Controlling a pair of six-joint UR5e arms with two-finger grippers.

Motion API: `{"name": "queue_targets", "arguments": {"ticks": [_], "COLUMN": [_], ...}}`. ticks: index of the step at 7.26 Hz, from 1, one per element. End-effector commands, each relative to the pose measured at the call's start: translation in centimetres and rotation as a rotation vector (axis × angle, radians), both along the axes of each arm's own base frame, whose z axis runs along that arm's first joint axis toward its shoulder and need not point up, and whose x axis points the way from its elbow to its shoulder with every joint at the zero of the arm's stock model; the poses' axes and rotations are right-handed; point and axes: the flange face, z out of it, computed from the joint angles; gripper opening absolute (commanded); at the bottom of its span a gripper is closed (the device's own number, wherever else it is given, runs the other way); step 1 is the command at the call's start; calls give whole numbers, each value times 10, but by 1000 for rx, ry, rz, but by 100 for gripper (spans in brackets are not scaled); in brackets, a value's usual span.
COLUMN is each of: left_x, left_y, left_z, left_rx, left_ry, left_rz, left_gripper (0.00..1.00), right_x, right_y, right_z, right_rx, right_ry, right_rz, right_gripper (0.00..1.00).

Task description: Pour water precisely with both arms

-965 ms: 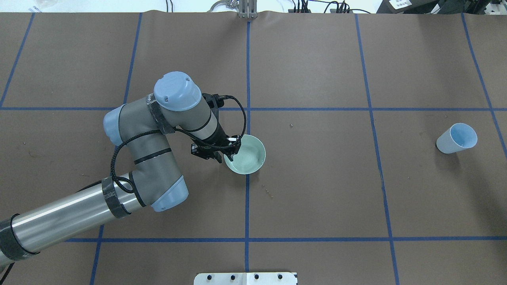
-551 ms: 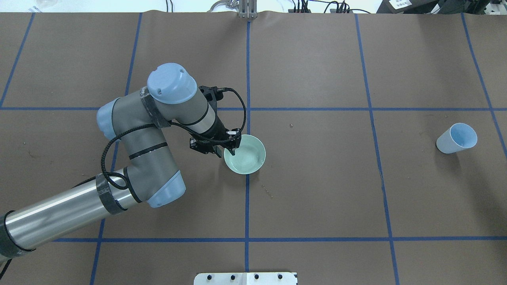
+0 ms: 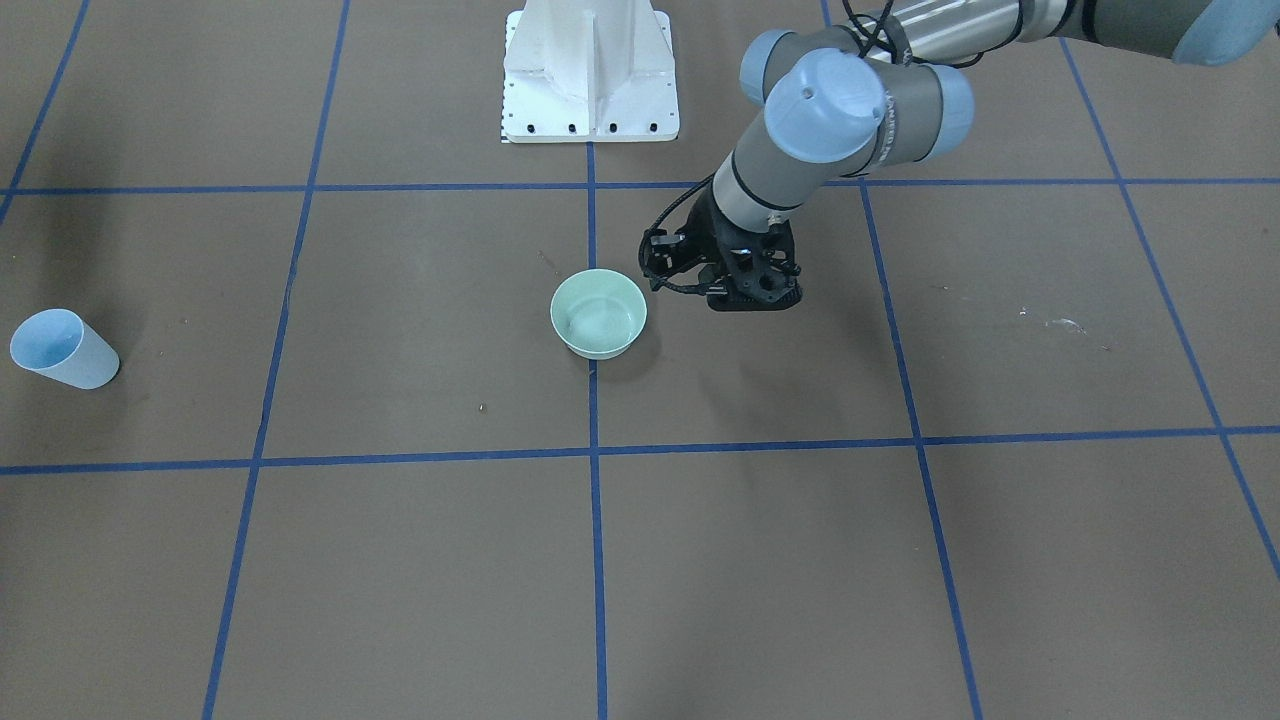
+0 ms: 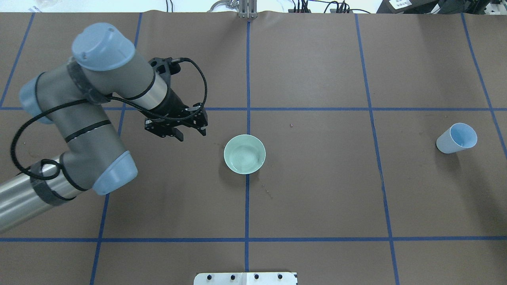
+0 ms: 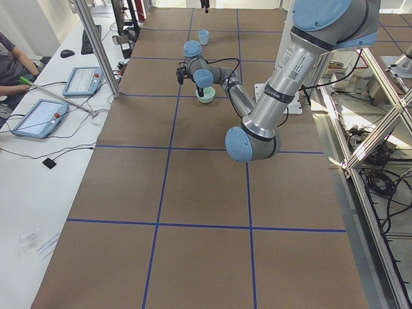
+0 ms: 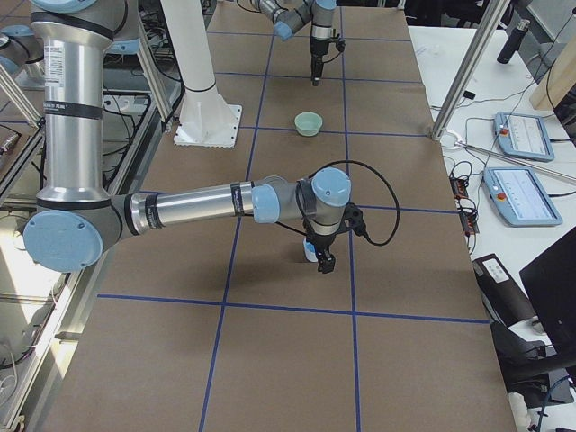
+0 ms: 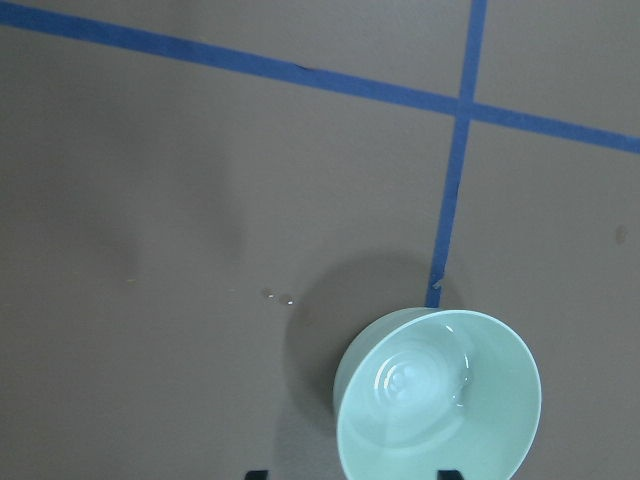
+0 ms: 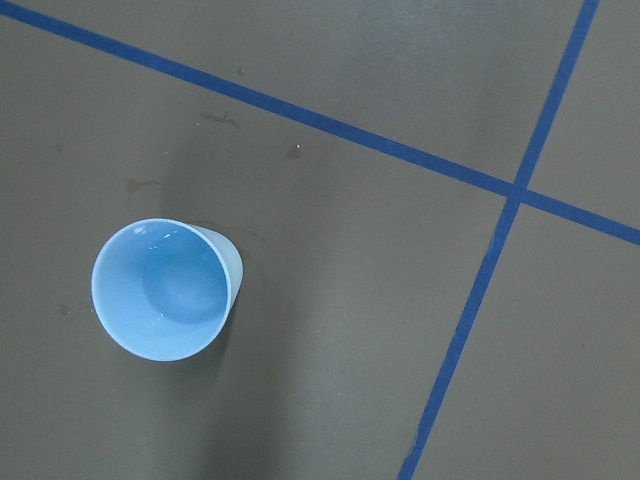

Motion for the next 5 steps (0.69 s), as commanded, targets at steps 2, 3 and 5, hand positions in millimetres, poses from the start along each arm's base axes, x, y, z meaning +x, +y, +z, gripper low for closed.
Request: {"name": "queue_targets", "arguments": {"ticks": [2, 3, 5], "left_x": [-38, -38, -39], "left_y": [8, 8, 6], "left_z": [34, 34, 35], "left_rx": [52, 53, 53], "left_ry": [-24, -25, -26], "left_rz": [-1, -2, -4], "left_gripper": [66, 67, 67], "right_x": [-38, -49, -53], "right_y": [42, 64, 83], "right_z": [18, 52, 89], "right_rx": [201, 246, 373], "right_ry": [-128, -191, -277], "right_rz": [92, 123, 165], "right_gripper": [99, 98, 99]}}
